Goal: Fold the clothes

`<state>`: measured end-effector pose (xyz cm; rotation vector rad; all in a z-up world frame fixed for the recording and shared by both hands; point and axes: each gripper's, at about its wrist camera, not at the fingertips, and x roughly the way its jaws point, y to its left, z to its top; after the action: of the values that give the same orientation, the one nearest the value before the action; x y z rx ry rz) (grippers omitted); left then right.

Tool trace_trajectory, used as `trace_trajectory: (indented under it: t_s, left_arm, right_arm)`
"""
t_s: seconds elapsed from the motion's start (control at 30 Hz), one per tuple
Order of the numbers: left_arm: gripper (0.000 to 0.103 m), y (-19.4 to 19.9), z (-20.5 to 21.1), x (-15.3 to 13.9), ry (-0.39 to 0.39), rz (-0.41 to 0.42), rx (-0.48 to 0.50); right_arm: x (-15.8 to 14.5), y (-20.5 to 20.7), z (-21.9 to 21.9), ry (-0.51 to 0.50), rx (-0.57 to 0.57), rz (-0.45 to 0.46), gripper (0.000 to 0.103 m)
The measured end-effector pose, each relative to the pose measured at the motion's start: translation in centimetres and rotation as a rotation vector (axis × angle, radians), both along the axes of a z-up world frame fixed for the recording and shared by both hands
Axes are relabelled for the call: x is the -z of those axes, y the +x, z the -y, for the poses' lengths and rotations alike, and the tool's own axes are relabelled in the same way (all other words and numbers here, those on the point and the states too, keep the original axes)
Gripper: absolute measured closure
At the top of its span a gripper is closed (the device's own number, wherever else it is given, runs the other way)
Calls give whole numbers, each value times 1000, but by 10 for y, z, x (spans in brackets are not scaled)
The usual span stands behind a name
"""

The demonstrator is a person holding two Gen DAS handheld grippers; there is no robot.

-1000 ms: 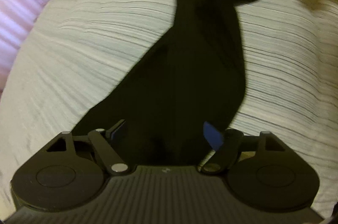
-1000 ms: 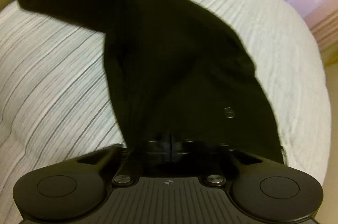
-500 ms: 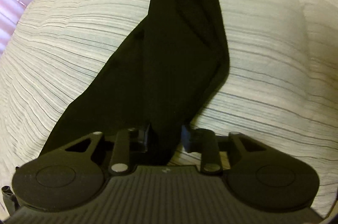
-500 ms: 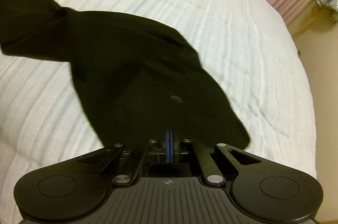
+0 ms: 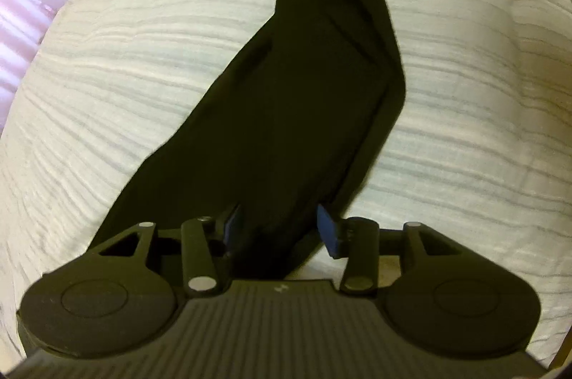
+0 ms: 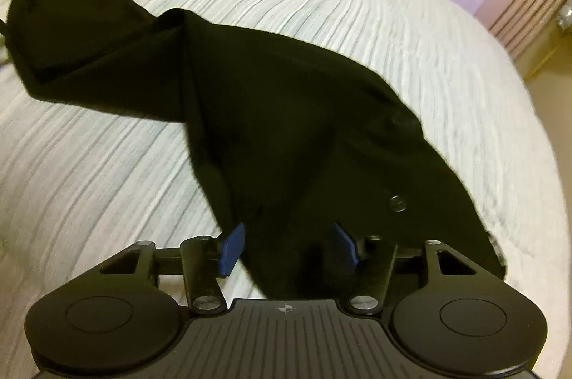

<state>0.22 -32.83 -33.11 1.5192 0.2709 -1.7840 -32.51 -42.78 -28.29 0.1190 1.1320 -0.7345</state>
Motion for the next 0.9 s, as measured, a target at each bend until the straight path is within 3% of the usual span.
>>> trace_trajectory:
  t_s: [0.3,0.33,0.4,0.43,0.47,0.7,0.8,0.9]
  left_arm:
    - [62,5,12,26,-34,49,15]
    - [63,4,13,30,-34,58,28]
    - [81,3,16,32,-16,52,31]
    - [92,3,18,33,-7,50,32]
    - [95,5,17,22,-41,39,11]
    - [99,24,12,-66,-273,-34,-142]
    - [99,19,0,-107,-346,-60,-126]
    - [100,3,-28,-140,-387,-68,-49]
  right_arm:
    - [23,22,3,27,-33,-6,45]
    - [27,24,6,23,-29,-16,53]
    - [32,25,13,39,-20,-30,90]
    - [27,23,15,37,-20,-29,95]
    - [22,20,17,32,-18,-26,97]
    - [-71,-26,11,-127,116,-16,99]
    - [-116,-49,1,-199,177,-23,99]
    - [-163,-68,-22,-270,247,-18,99]
